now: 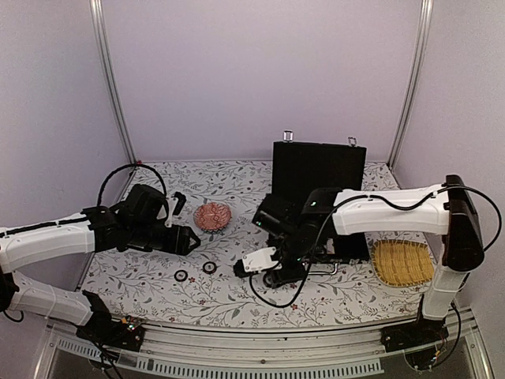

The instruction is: Pack up texas hold em set

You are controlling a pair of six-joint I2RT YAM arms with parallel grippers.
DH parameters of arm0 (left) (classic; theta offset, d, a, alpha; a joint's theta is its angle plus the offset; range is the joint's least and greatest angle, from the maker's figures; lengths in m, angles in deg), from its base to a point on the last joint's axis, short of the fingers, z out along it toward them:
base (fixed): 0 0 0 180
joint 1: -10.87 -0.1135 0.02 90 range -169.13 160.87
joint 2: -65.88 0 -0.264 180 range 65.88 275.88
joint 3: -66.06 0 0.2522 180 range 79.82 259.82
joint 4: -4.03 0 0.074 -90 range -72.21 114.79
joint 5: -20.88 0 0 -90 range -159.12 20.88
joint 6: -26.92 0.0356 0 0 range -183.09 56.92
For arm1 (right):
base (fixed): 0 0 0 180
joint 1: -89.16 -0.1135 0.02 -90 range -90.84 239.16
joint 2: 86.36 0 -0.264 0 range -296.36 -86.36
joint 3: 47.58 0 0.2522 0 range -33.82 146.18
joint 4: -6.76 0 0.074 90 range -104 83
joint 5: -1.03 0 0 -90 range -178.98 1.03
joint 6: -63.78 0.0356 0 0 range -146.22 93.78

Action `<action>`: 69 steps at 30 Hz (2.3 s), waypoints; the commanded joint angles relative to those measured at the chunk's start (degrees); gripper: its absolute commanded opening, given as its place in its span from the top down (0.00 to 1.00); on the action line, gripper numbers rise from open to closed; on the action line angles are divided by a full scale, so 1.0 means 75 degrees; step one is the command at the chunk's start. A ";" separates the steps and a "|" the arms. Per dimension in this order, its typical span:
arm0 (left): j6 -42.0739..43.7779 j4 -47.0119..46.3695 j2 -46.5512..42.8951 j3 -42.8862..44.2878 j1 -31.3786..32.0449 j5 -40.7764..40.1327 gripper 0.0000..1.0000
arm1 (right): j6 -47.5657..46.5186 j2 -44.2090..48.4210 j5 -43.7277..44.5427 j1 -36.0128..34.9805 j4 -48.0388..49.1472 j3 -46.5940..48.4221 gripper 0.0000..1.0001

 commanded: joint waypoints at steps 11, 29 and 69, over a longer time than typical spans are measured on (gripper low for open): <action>0.0113 0.0193 0.0456 0.0551 -0.0128 0.0013 0.34 | -0.1047 0.2453 0.0905 0.4638 0.0279 -0.2101 0.64; -0.0062 0.0166 0.0534 0.0622 -0.0119 0.0222 0.35 | -0.1947 0.1462 0.1422 0.6690 0.2405 -0.2365 0.62; -0.0046 0.0124 0.0714 0.0634 -0.0127 0.0394 0.35 | -0.1755 0.0775 0.1584 0.6390 0.3210 -0.2609 0.48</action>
